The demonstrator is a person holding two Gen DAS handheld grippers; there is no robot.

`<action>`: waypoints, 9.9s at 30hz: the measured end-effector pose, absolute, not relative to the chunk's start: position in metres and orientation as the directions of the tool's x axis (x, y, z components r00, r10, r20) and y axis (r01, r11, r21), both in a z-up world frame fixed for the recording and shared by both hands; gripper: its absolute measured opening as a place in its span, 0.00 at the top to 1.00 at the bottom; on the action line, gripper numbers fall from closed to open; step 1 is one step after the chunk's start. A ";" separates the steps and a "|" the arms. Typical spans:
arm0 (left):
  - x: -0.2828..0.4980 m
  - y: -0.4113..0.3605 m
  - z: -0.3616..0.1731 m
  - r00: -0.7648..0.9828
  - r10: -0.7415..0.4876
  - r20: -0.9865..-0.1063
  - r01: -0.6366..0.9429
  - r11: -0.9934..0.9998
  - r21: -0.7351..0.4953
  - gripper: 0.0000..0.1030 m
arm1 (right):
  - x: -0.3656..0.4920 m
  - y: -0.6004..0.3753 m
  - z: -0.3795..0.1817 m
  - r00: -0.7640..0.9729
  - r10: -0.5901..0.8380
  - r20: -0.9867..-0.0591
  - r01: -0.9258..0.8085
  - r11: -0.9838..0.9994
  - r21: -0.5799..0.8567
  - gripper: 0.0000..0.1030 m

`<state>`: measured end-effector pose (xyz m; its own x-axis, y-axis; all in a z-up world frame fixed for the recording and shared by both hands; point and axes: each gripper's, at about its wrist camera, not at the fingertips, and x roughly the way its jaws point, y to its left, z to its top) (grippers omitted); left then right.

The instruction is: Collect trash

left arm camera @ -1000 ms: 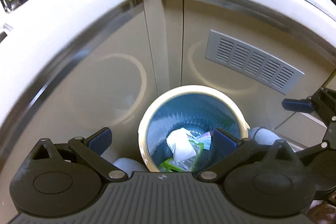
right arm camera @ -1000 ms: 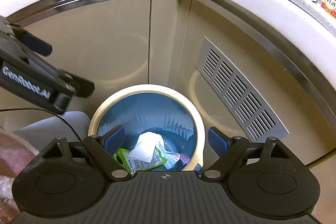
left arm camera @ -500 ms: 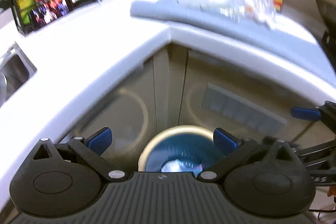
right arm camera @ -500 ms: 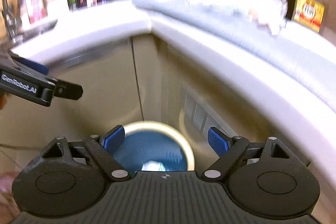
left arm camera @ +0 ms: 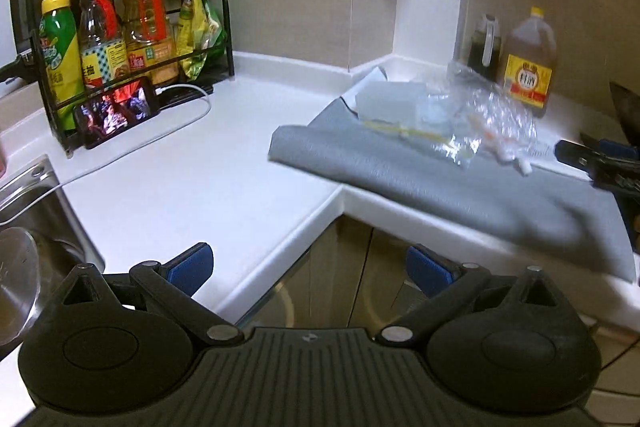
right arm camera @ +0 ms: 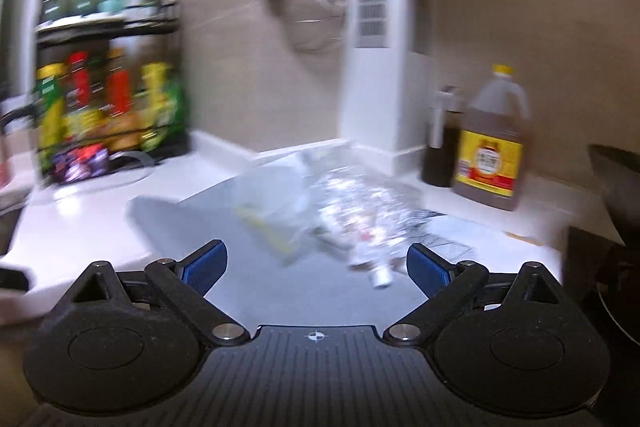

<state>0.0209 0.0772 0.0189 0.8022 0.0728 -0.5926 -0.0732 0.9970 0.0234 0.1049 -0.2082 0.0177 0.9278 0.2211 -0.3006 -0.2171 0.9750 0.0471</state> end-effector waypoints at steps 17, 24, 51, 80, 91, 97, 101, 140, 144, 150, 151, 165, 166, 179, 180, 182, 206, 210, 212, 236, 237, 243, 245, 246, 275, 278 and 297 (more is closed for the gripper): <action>0.109 0.052 0.041 0.840 0.071 -0.539 -0.064 0.997 0.032 0.00 | 0.263 -0.194 -0.009 0.907 0.166 -0.386 -0.148 0.986 0.077 0.07; 0.189 0.040 0.056 0.856 0.029 -0.516 -0.078 0.994 -0.073 0.00 | 0.227 -0.213 -0.012 0.966 0.148 -0.213 -0.119 0.983 0.141 0.91; 0.381 0.013 -0.009 0.551 0.012 -0.834 -0.414 0.872 -0.261 0.19 | 0.215 -0.252 -0.024 0.975 0.218 -0.044 -0.190 0.920 0.342 0.89; 0.086 0.073 0.044 0.796 -0.017 -0.605 -0.166 0.955 -0.245 0.28 | 0.084 -0.229 -0.006 0.942 0.328 0.075 -0.336 0.920 0.202 0.89; -0.016 0.072 0.024 0.828 0.046 -0.559 -0.150 0.978 -0.142 0.28 | -0.039 -0.181 -0.017 0.840 0.534 -0.091 -0.522 0.843 0.127 0.89; -0.052 0.085 -0.002 0.806 0.075 -0.587 -0.162 0.982 -0.097 0.28 | -0.082 -0.147 -0.040 0.740 0.632 -0.231 -0.620 0.774 0.130 0.90; -0.063 0.093 -0.024 0.777 0.097 -0.622 -0.178 0.982 -0.069 0.28 | -0.090 -0.136 -0.049 0.738 0.605 -0.299 -0.611 0.787 0.086 0.90; -0.081 0.068 -0.057 0.761 0.095 -0.642 -0.120 0.993 0.004 0.28 | -0.082 -0.109 -0.065 0.705 0.563 -0.431 -0.614 0.789 0.026 0.90; -0.080 0.068 -0.057 0.760 0.094 -0.643 -0.118 0.993 0.005 0.28 | -0.082 -0.110 -0.066 0.704 0.562 -0.434 -0.613 0.790 0.027 0.90; -0.079 0.065 -0.058 0.759 0.092 -0.644 -0.109 0.994 0.013 0.28 | -0.080 -0.110 -0.067 0.702 0.558 -0.443 -0.611 0.791 0.027 0.90; -0.079 0.064 -0.058 0.758 0.091 -0.645 -0.107 0.994 0.015 0.28 | -0.079 -0.110 -0.067 0.701 0.558 -0.444 -0.612 0.790 0.027 0.90; -0.066 0.059 -0.066 0.735 0.068 -0.675 -0.066 0.997 0.028 0.28 | -0.076 -0.114 -0.076 0.696 0.546 -0.467 -0.599 0.800 0.043 0.90; -0.065 0.058 -0.066 0.734 0.066 -0.676 -0.065 0.998 0.027 0.28 | -0.075 -0.115 -0.077 0.695 0.545 -0.468 -0.598 0.800 0.044 0.90; -0.042 0.058 -0.081 0.690 0.050 -0.722 -0.063 0.998 0.009 0.28 | -0.065 -0.121 -0.087 0.694 0.514 -0.504 -0.565 0.823 0.062 0.90; -0.041 0.057 -0.082 0.687 0.049 -0.725 -0.064 0.998 0.008 0.28 | -0.064 -0.121 -0.088 0.693 0.511 -0.508 -0.562 0.825 0.063 0.90; -0.038 0.058 -0.084 0.681 0.045 -0.731 -0.063 0.998 0.003 0.28 | -0.063 -0.121 -0.091 0.691 0.507 -0.515 -0.559 0.827 0.064 0.90; -0.009 0.062 -0.120 0.593 -0.019 -0.805 -0.052 0.997 -0.061 0.28 | -0.040 -0.116 -0.125 0.633 0.454 -0.628 -0.539 0.840 0.064 0.90; -0.001 0.063 -0.130 0.561 -0.038 -0.827 -0.055 0.995 -0.083 0.28 | -0.034 -0.115 -0.136 0.614 0.444 -0.653 -0.538 0.841 0.065 0.90; 0.003 0.062 -0.135 0.548 -0.041 -0.836 -0.056 0.995 -0.086 0.28 | -0.032 -0.114 -0.140 0.607 0.441 -0.662 -0.538 0.840 0.067 0.90; 0.057 0.048 -0.213 0.352 -0.078 -0.933 -0.035 0.995 -0.096 0.28 | 0.021 -0.106 -0.203 0.495 0.377 -0.783 -0.468 0.875 0.125 0.90; 0.059 0.049 -0.216 0.344 -0.079 -0.936 -0.034 0.995 -0.096 0.28 | 0.023 -0.105 -0.206 0.489 0.374 -0.788 -0.466 0.876 0.127 0.90; 0.068 0.046 -0.238 0.301 -0.069 -0.951 -0.032 0.996 -0.083 0.28 | 0.039 -0.096 -0.219 0.453 0.354 -0.818 -0.451 0.883 0.132 0.90; 0.071 0.045 -0.244 0.284 -0.066 -0.957 -0.034 0.996 -0.079 0.28 | 0.043 -0.092 -0.222 0.442 0.345 -0.828 -0.447 0.885 0.131 0.89; 0.073 0.044 -0.249 0.276 -0.064 -0.959 -0.034 0.997 -0.076 0.28 | 0.045 -0.091 -0.226 0.436 0.342 -0.833 -0.446 0.886 0.130 0.89; 0.072 0.041 -0.260 0.241 0.014 -0.970 -0.003 1.000 0.013 0.00 | 0.073 -0.075 -0.249 0.394 0.279 -0.876 -0.433 0.897 0.091 0.38; 0.065 0.038 -0.245 0.267 0.028 -0.963 0.004 1.000 0.030 0.00 | 0.070 -0.081 -0.243 0.409 0.275 -0.870 -0.428 0.900 0.083 0.38; -0.011 0.046 -0.169 0.486 0.136 -0.863 -0.046 0.990 0.130 0.00 | 0.006 -0.098 -0.167 0.538 0.346 -0.769 -0.521 0.853 0.020 0.22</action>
